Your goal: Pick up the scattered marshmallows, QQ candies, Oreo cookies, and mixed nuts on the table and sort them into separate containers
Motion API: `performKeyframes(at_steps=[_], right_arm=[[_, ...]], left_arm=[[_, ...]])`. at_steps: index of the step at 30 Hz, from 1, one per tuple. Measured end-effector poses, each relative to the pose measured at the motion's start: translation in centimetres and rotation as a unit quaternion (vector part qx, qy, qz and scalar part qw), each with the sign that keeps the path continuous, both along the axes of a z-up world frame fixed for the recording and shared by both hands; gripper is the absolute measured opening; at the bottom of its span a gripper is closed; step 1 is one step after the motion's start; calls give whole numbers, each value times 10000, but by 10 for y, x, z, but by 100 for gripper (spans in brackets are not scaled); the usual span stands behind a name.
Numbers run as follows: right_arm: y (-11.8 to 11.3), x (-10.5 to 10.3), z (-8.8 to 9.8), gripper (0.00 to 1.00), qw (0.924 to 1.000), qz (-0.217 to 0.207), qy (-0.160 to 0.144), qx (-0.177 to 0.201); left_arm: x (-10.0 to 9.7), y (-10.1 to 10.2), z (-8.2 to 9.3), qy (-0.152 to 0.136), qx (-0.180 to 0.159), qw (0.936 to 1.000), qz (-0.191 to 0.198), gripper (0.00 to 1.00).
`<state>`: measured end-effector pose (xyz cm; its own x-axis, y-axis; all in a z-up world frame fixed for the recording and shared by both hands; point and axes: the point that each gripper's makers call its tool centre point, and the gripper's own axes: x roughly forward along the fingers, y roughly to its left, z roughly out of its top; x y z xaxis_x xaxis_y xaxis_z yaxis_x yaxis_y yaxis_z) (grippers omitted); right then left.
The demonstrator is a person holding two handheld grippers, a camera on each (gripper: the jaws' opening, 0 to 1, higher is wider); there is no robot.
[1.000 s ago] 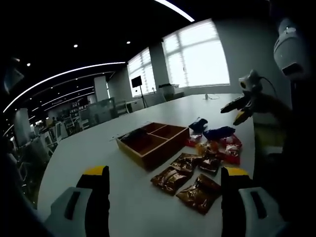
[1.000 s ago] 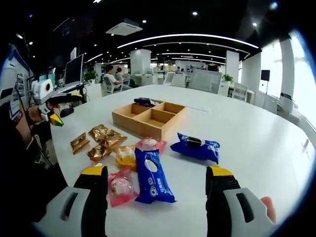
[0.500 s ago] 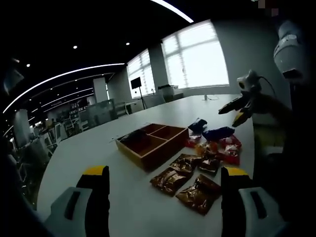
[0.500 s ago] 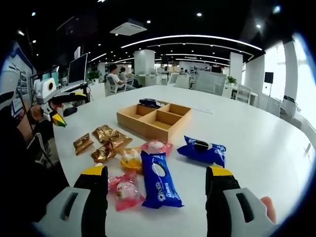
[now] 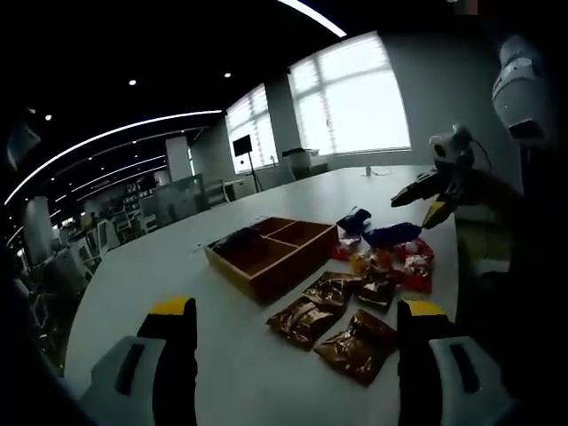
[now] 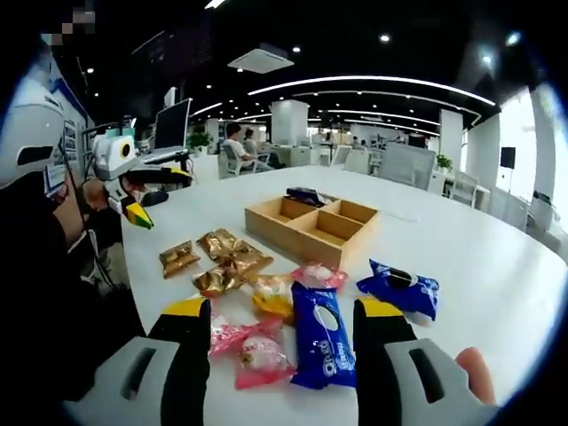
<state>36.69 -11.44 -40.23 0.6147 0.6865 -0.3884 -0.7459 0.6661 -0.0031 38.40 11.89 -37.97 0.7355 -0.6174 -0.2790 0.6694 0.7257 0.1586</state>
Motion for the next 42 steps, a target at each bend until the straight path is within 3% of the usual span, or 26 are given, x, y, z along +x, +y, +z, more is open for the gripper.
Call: performKeyframes(at_steps=[3, 7, 10, 12, 18, 24, 29, 32, 39, 42], right_arm=[[10, -8, -5, 58, 9996, 277, 70, -82], [22, -15, -21, 57, 9967, 607, 67, -532], [37, -22, -26, 57, 9951, 898, 185, -381], [49, -28, -33, 57, 9922, 1174, 345, -248], [60, -30, -49, 54, 9879, 1413, 446, -458], [65, -29, -47, 46, 9879, 1467, 425, -280], [66, -31, -63, 44, 9838, 1594, 407, -713], [66, -30, -62, 39, 9844, 1589, 379, -652], [65, -29, -66, 32, 9837, 1581, 381, -764], [65, -26, -64, 29, 9843, 1535, 170, -853]], left_arm=[[-2, -2, -1, 53, -35, 10000, -37, 97], [-4, -5, -1, 19, 13, 10000, -81, 97], [-5, -4, -1, 16, 40, 10000, -72, 97], [-8, -8, 6, -57, -146, 9997, -172, 97], [-10, -11, 11, -124, -159, 9995, -244, 96], [-11, -10, 7, -81, -107, 9996, -260, 95], [-11, -10, 5, -75, -41, 9996, -265, 93], [-9, -7, 3, -85, 64, 9997, -209, 93], [-9, -8, 5, -97, -39, 9997, -237, 92], [-8, -9, 4, -135, 23, 9996, -265, 91]])
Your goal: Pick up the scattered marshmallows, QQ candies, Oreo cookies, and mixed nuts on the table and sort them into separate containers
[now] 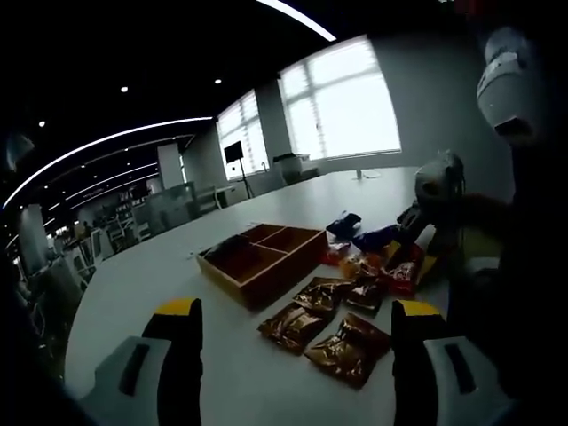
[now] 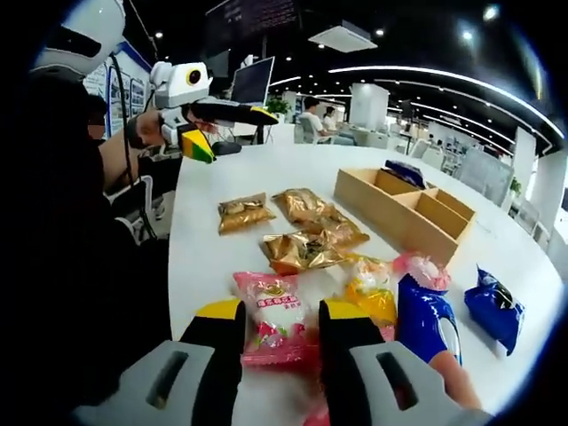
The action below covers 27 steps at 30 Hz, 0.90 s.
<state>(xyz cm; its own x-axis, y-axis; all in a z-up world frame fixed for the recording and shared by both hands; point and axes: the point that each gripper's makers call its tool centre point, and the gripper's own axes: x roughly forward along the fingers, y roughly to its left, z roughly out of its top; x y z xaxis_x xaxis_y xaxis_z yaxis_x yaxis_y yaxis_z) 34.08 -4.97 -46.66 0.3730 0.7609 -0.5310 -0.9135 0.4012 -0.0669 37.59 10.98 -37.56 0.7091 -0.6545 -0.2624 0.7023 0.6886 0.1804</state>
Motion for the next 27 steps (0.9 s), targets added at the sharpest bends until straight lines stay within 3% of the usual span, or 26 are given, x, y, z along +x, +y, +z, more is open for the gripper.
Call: performKeyframes(at_steps=[27], right_arm=[[-5, 9, -1, 16, 9993, -312, 190, 126]], left_arm=[[2, -7, -9, 144, -54, 9998, -82, 91]])
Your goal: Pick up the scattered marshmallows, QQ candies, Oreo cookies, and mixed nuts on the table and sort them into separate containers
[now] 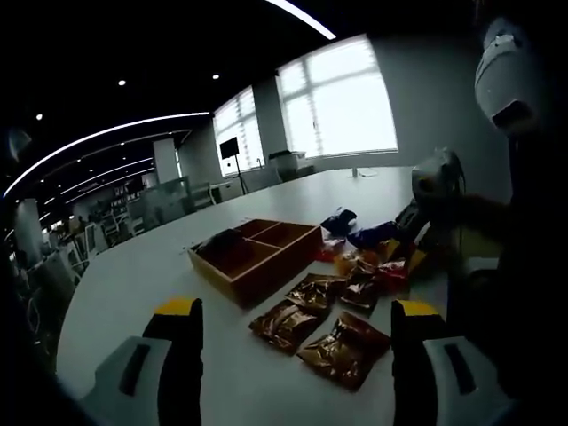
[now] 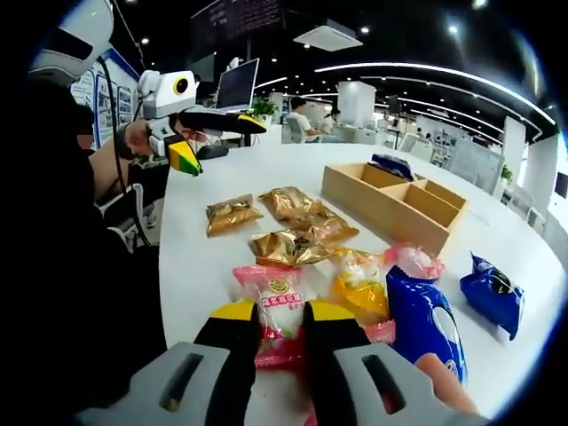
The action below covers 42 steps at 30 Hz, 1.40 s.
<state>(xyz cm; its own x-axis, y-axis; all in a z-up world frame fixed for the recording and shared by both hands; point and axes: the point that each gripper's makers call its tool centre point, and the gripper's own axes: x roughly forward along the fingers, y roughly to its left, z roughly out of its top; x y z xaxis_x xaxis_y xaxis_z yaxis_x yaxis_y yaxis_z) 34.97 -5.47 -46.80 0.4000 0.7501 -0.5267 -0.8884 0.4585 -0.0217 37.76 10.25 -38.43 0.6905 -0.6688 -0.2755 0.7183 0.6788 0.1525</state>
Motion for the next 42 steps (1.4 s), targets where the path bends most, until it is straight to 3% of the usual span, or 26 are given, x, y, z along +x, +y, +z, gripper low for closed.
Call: performKeyframes(at_steps=[8, 11, 23, 42], right_arm=[[-1, 0, 1, 14, 10000, -20, -88, -32], [-2, 0, 1, 14, 9999, -7, 67, 112], [-1, -1, 1, 14, 9999, -19, 77, 119], [0, -1, 2, 13, 10000, -16, 30, 54]], left_arm=[[0, 3, -1, 43, -41, 10000, 57, 91], [0, 4, -3, 48, -12, 10000, 63, 91], [-3, 1, 2, -54, -130, 9999, -14, 90], [-2, 3, 1, -11, -32, 10000, 28, 91]])
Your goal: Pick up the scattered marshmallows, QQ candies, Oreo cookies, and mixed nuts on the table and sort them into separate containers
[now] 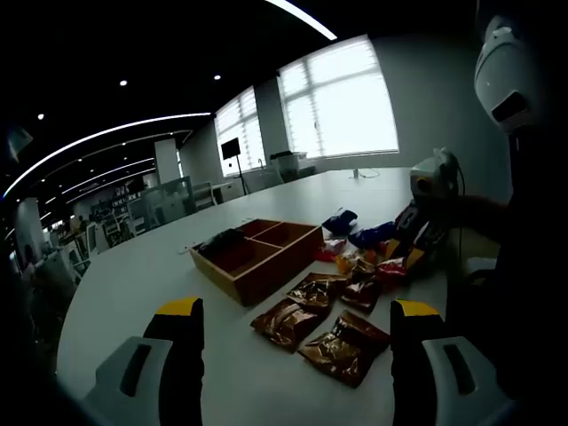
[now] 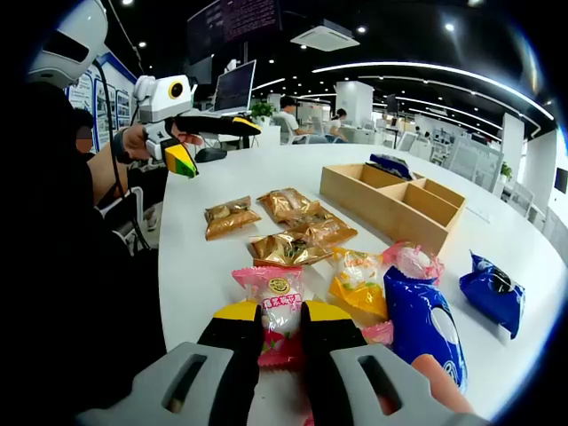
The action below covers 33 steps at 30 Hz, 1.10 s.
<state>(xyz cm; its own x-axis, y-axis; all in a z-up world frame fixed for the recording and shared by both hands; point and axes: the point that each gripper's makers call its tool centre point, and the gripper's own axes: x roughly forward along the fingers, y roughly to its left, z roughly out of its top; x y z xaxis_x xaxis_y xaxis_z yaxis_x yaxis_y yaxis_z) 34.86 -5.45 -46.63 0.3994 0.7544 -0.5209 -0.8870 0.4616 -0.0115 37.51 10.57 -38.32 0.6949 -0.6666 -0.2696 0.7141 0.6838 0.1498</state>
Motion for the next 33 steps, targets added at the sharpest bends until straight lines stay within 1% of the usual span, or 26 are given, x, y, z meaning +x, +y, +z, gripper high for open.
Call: performKeyframes(at_steps=[10, 14, 19, 23, 30, 33], right_arm=[[-1, 1, 1, 13, 10000, -67, 0, 59], [-2, 3, 2, 13, 9999, -98, -48, 66], [-1, 3, 5, 13, 9998, -72, -87, 174], [-2, 4, 6, 13, 9998, -93, -124, 148], [-7, 6, 13, 13, 9995, -193, -126, 230], [-10, 7, 19, 13, 9992, -234, -147, 289]], left_arm=[[0, 1, 0, -22, 6, 10000, 12, 91], [1, 1, -1, -27, 22, 10000, 15, 91], [0, 1, -1, -21, 23, 10000, 10, 91], [1, 1, -2, -6, 36, 10000, 15, 91], [0, 0, -3, 1, 71, 10000, 6, 91], [0, 0, -3, 9, 46, 10000, -19, 91]])
